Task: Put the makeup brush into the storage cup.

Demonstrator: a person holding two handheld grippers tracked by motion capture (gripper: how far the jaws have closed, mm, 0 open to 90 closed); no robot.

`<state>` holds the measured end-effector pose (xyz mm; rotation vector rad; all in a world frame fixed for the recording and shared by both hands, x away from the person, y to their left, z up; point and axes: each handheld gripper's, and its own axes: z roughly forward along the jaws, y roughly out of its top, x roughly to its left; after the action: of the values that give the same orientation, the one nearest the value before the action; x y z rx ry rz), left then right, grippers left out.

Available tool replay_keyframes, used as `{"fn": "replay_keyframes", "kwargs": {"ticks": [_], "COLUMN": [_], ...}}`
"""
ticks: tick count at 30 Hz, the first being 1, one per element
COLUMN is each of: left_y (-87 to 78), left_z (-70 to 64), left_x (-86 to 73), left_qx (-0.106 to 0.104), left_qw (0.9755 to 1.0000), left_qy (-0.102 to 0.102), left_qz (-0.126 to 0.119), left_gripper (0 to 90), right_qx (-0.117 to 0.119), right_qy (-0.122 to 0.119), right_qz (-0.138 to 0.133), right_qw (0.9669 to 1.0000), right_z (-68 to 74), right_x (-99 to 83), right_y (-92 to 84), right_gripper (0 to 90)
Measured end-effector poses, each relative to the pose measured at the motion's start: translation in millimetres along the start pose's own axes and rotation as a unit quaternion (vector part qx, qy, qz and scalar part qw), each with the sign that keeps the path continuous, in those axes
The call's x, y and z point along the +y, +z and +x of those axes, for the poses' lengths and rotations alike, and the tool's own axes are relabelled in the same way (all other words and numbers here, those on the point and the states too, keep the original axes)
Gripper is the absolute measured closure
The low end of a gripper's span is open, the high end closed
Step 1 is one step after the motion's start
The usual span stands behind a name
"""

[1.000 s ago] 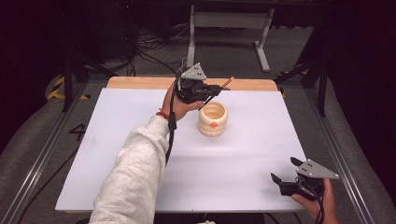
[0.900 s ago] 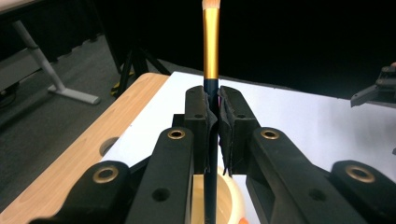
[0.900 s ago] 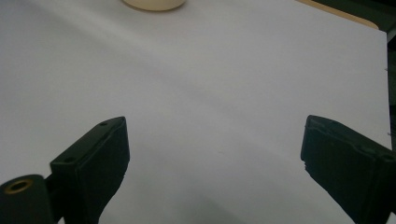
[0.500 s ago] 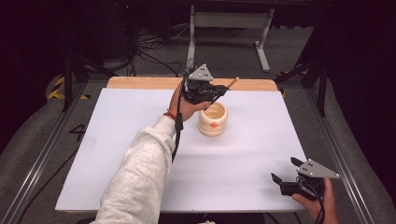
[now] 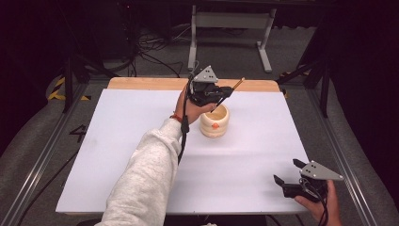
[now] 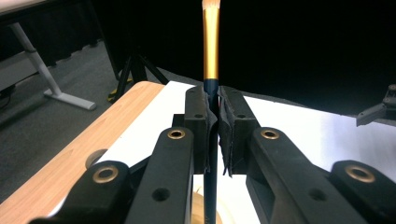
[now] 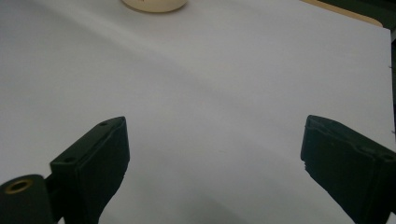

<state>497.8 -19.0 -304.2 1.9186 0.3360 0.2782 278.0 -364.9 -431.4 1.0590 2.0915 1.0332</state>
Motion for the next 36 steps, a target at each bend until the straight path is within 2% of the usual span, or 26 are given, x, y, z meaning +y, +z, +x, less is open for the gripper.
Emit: {"fn": "replay_keyframes", "kwargs": {"ticks": [8, 11, 12, 22, 23, 36], "left_y": [9.0, 11.0, 12.1, 22.1, 23.7, 27.3], "left_z": [2.2, 2.1, 1.5, 2.1, 2.1, 7.5], "left_x": [-5.6, -6.4, -7.1, -16.4, -18.4, -30.0], "left_qx": [-0.008, -0.004, -0.004, -0.005, -0.008, -0.005], "left_qw": [0.9999, 1.0000, 0.9999, 0.9999, 0.9997, 0.9995], "left_qy": [-0.009, -0.005, -0.010, -0.012, -0.018, -0.029], "left_qz": [0.000, 0.007, 0.007, 0.011, 0.011, 0.011], "left_gripper": [82.9, 82.9, 82.9, 82.9, 82.9, 82.9], "right_qx": [0.000, 0.000, 0.000, 0.002, 0.001, 0.004], "right_qy": [0.000, 0.001, 0.001, 0.001, 0.000, -0.003], "right_qz": [0.001, 0.002, 0.001, 0.004, 0.005, 0.007], "right_qw": [1.0000, 1.0000, 1.0000, 1.0000, 1.0000, 1.0000], "right_z": [0.1, 0.1, 0.0, 0.4, 0.4, 0.6], "right_x": [0.1, -0.1, -0.1, -0.2, -0.2, -0.8], "right_y": [0.3, 0.3, 0.2, 0.5, 0.6, 1.4], "right_gripper": [8.7, 8.7, 8.7, 8.8, 8.8, 8.9]}}
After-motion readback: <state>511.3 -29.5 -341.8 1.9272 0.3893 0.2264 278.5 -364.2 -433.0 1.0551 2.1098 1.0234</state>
